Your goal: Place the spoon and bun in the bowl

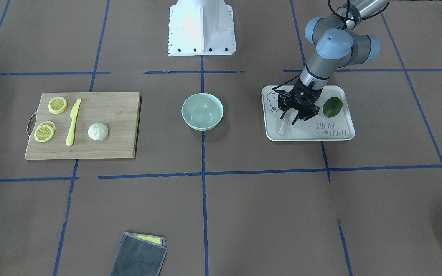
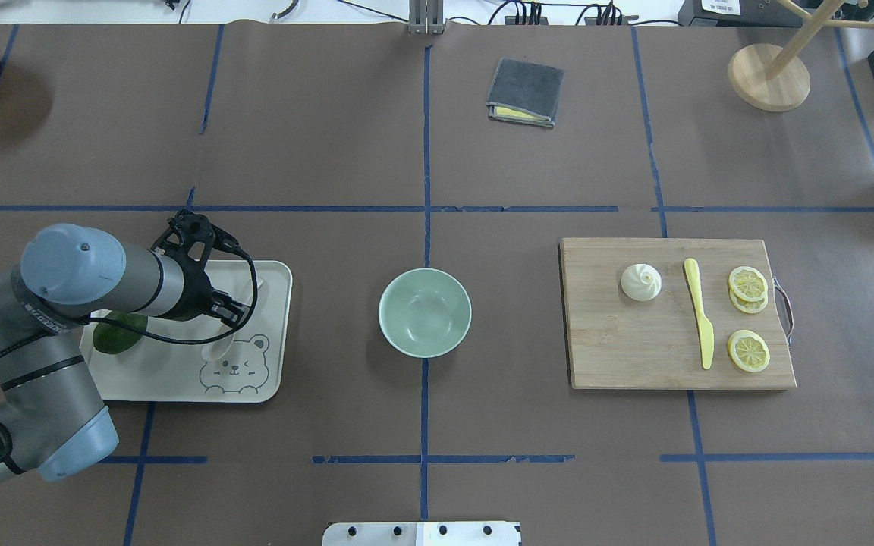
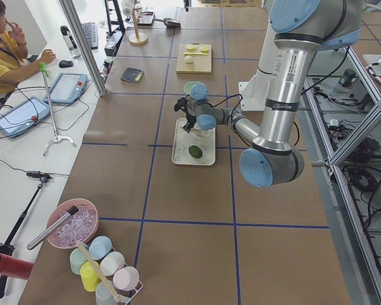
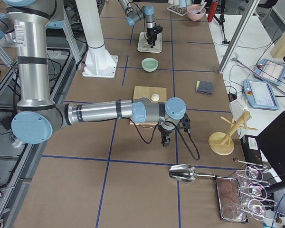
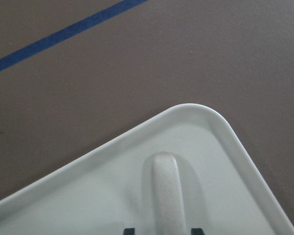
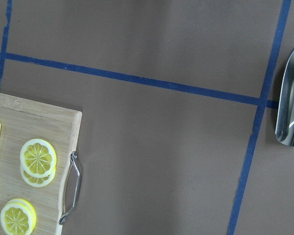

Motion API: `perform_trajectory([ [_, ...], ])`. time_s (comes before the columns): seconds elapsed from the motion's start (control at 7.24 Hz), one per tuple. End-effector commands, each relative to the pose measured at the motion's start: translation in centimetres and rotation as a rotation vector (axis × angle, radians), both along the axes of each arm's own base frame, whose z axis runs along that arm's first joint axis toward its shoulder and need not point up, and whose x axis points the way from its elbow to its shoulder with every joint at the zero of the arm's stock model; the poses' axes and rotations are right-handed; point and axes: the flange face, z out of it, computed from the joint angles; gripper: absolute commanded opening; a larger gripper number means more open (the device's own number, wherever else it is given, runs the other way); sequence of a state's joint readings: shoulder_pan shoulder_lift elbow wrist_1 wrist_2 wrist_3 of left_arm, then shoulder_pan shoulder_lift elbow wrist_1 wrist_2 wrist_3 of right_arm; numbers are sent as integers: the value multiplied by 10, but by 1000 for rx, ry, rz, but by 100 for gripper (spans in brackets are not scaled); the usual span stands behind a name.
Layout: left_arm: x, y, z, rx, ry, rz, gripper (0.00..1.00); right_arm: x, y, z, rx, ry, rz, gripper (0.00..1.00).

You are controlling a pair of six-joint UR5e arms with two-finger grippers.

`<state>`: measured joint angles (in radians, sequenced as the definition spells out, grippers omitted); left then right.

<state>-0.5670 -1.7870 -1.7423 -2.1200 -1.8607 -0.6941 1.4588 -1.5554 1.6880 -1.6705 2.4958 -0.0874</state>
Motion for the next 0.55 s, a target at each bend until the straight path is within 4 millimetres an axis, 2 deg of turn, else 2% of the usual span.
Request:
perform_trajectory([
  [0.0, 2, 2, 1, 0, -1, 4, 48, -2, 0, 1, -2, 0, -5, 100],
  [0.14, 2, 2, 0, -1, -1, 6, 43, -2, 0, 1, -3, 0, -4, 100],
  [0.41, 2, 2, 0, -2, 0, 5, 5, -4, 0, 1, -4, -1, -7, 100],
])
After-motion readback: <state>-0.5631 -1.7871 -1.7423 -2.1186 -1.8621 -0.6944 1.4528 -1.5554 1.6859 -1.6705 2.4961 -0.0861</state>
